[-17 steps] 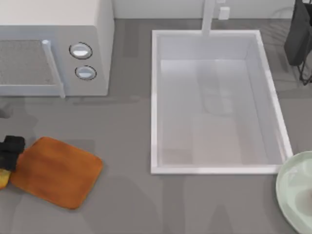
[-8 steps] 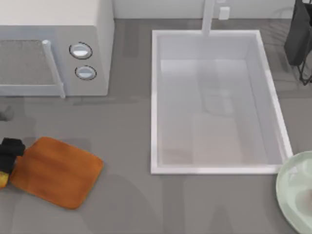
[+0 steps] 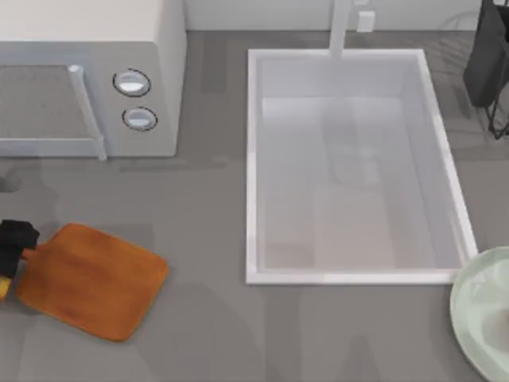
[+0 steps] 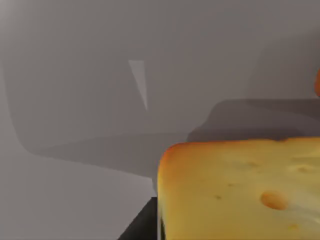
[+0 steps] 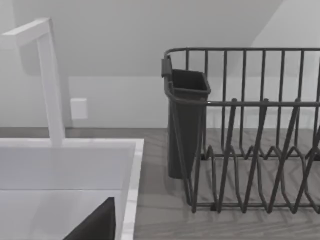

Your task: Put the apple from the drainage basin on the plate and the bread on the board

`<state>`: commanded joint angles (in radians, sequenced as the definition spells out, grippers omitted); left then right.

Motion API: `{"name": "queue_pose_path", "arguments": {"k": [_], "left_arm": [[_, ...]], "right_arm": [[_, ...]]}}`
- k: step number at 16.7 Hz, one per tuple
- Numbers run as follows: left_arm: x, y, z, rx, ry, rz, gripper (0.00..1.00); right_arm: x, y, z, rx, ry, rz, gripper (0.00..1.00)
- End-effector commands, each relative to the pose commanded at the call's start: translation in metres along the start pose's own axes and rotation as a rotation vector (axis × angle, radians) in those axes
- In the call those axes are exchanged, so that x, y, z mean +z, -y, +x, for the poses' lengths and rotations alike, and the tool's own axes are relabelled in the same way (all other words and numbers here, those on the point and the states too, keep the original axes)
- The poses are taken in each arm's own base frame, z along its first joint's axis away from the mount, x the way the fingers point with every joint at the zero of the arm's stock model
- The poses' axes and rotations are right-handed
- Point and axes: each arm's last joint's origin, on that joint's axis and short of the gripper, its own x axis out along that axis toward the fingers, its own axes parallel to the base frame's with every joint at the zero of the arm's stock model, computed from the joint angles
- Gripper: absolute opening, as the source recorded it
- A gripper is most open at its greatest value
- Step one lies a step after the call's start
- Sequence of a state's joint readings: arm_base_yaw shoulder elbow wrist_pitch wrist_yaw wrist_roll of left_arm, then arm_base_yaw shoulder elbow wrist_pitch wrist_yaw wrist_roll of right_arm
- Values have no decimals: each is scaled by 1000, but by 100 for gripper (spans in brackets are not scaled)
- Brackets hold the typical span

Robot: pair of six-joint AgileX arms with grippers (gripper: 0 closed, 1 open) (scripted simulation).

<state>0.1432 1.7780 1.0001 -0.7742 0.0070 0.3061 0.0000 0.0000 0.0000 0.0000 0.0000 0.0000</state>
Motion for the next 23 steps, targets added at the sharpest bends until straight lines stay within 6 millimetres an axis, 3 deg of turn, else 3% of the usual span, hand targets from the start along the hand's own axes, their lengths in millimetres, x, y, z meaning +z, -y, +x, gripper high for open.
{"name": "queue_pose_path", "arguments": {"k": [9,17,23], "left_arm": [[-1,2,-88,-2,-6,4,0],[2,3,-87,-2,-11,-48,0],[15,21,-79,4,-41,-378,0]], "right_arm": [[0,0,0,0,0,0,100],[0,0,0,0,0,0,100],[0,0,0,0,0,0,100]]}}
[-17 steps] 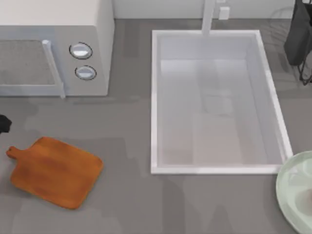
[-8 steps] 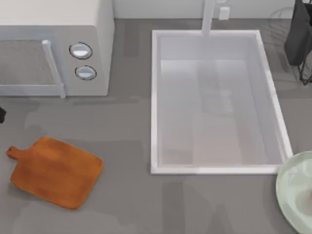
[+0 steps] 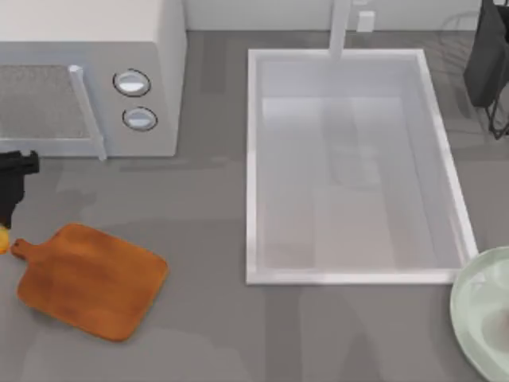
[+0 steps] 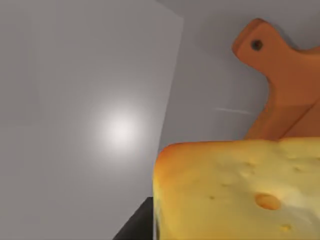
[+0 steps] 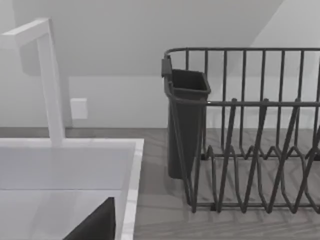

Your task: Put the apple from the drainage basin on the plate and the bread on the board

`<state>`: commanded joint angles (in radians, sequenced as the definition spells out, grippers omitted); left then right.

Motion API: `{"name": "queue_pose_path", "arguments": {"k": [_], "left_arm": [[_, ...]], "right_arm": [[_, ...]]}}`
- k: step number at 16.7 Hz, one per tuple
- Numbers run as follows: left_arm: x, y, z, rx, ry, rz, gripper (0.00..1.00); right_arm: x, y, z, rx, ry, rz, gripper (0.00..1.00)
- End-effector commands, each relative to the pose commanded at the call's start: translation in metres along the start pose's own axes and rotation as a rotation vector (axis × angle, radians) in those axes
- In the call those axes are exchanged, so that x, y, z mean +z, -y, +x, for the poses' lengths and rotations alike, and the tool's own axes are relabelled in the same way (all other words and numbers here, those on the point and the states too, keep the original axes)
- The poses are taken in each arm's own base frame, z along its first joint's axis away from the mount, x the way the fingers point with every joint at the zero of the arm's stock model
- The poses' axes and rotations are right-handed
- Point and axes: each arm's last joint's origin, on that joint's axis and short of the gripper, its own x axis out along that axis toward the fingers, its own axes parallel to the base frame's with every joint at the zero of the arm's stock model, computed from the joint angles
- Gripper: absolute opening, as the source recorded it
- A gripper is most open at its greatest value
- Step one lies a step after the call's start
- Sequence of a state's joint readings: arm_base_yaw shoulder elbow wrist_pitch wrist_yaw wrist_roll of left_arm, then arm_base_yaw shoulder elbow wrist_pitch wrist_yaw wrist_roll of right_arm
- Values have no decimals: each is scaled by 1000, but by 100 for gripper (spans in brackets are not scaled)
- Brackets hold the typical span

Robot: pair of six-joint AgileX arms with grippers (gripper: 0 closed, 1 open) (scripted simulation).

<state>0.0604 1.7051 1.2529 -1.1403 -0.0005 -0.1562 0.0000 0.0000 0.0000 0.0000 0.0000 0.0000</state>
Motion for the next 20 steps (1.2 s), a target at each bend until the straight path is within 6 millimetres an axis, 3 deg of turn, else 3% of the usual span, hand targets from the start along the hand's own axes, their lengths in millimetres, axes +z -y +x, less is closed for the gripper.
{"name": "queue_pose_path", "arguments": {"k": [12,16,20], "left_arm": [[-16,61,24,47,-17,-1051,0],[-24,73,21,10,21,-1237,0],[-26,77,19,-8,34,-1286,0]], "right_arm": [[0,0,0,0,0,0,100],[0,0,0,0,0,0,100],[0,0,0,0,0,0,100]]}}
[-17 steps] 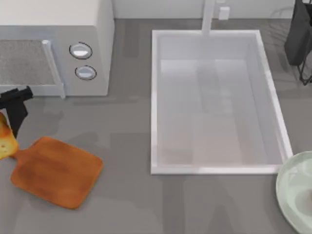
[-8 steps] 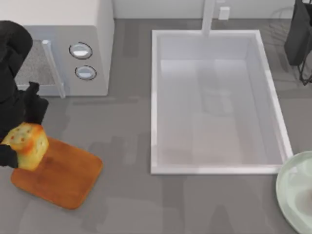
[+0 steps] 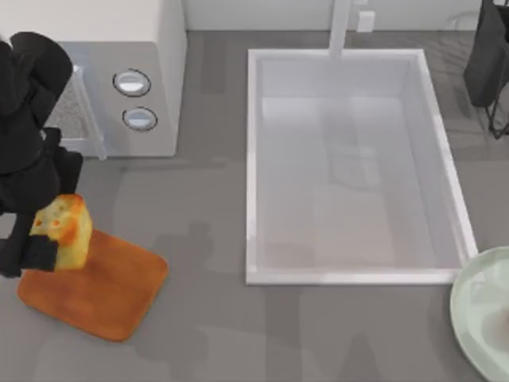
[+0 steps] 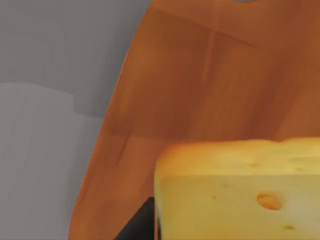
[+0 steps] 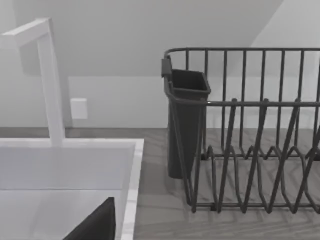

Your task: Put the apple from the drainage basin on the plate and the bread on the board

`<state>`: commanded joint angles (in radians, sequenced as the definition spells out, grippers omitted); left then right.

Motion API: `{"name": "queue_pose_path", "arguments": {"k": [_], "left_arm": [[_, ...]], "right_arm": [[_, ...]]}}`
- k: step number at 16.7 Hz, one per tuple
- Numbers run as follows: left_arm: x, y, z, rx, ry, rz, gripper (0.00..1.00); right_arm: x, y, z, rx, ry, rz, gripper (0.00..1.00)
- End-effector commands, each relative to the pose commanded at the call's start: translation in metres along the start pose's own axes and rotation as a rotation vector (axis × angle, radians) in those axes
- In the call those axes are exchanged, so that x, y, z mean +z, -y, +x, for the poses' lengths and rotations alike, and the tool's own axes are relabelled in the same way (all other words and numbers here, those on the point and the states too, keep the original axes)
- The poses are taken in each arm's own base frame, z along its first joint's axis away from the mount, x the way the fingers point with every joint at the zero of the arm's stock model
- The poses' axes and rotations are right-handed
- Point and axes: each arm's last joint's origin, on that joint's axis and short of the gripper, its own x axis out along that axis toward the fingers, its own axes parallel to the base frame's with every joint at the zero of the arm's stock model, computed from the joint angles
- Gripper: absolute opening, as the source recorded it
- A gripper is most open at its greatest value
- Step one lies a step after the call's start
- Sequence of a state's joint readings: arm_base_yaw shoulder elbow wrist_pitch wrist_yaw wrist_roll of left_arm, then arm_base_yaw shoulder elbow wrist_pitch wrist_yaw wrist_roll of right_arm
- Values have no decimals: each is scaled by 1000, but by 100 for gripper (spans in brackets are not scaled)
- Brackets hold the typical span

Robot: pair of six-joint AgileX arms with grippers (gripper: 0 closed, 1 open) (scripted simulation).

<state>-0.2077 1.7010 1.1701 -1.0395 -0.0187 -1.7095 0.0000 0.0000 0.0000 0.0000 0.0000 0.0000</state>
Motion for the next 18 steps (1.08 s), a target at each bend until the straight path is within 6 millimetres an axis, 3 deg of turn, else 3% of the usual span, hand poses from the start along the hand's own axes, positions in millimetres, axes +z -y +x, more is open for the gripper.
{"name": "queue_pose_path", "arguments": {"k": [5,13,17,18], "left_arm": [[2,1,5,8,0,-5,0],[-2,0,44,-1,0,0,0],[-2,0,45,0,0,0,0],[-2,0,45,0,0,0,8]], "right_arm": [[0,0,0,0,0,0,100],[0,0,0,0,0,0,100],[0,0,0,0,0,0,100],[0,0,0,0,0,0,100]]}}
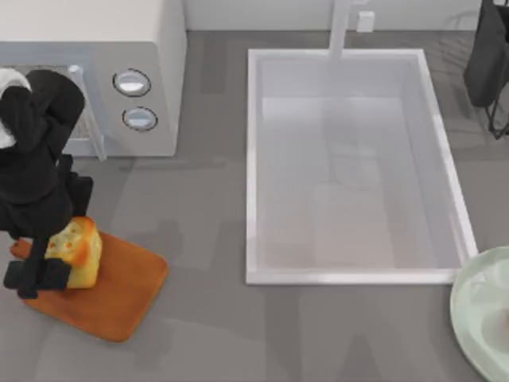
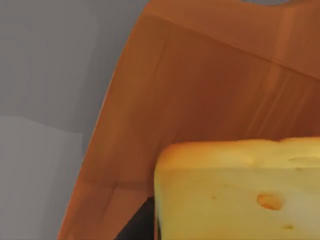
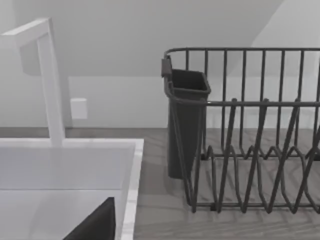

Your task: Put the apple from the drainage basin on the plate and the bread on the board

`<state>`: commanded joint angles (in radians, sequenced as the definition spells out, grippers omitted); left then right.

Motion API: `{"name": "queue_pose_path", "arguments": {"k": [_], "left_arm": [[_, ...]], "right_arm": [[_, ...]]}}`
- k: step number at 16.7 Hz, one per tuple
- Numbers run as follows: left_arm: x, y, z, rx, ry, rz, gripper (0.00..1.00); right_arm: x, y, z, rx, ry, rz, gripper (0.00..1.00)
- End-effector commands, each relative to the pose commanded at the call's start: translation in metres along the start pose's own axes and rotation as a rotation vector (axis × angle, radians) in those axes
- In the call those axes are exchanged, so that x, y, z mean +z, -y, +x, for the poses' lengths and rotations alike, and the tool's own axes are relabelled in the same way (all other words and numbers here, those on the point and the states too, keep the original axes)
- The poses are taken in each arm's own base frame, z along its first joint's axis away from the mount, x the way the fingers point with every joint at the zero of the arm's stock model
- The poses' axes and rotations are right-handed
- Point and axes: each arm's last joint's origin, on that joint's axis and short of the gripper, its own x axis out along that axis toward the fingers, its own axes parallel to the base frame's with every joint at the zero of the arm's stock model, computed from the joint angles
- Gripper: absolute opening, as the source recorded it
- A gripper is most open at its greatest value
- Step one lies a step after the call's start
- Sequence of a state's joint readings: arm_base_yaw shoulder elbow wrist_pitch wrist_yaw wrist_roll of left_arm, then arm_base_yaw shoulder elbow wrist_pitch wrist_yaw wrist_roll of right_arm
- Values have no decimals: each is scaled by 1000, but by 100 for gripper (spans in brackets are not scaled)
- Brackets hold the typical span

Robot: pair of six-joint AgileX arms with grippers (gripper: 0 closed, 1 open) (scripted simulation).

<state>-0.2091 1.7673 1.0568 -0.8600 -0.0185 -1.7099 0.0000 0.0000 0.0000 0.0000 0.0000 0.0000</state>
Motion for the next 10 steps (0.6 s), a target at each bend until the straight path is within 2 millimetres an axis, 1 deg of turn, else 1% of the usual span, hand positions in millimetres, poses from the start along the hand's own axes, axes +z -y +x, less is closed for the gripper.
{"name": "queue_pose_path", "arguments": {"k": [10], "left_arm": [[0,0,0,0,0,0,83]], "right_arm": [[0,0,0,0,0,0,100]]}}
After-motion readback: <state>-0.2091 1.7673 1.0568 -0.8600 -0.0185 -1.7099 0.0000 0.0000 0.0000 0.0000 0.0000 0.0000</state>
